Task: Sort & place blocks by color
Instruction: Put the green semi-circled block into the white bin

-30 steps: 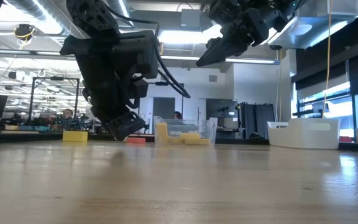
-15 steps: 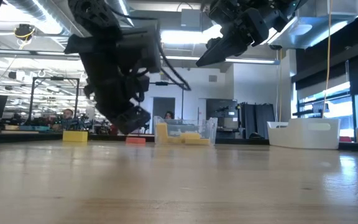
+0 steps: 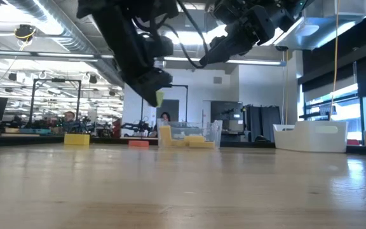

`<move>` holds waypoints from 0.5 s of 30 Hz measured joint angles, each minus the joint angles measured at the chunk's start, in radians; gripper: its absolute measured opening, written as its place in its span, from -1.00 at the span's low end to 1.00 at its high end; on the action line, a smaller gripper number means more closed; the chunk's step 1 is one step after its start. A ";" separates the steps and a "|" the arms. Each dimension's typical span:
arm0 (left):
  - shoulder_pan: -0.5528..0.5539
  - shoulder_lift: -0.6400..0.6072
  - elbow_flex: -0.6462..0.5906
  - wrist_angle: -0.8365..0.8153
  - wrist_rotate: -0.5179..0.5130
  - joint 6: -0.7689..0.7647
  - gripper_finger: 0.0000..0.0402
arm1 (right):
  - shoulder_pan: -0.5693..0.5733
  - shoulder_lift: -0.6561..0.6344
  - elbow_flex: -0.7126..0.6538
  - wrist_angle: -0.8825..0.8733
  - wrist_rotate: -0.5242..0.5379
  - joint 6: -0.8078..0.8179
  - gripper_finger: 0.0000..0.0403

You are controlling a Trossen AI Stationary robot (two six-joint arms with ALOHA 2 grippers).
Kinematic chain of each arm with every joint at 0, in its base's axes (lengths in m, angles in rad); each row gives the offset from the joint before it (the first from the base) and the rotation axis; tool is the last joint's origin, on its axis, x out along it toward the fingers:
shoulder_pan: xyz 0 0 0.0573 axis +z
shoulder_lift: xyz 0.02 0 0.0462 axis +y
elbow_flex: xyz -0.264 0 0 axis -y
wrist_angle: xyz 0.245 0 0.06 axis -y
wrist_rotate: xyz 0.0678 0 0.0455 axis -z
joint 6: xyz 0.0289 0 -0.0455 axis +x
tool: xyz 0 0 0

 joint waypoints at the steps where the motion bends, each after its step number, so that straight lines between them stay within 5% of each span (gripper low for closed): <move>1: 0.000 0.000 0.002 0.011 0.012 0.001 -0.67 | 0.000 0.000 0.000 0.001 0.000 0.000 0.11; 15: -0.093 -0.056 0.001 -0.004 0.023 -0.003 -0.67 | -0.061 -0.089 -0.001 -0.110 0.169 0.021 0.11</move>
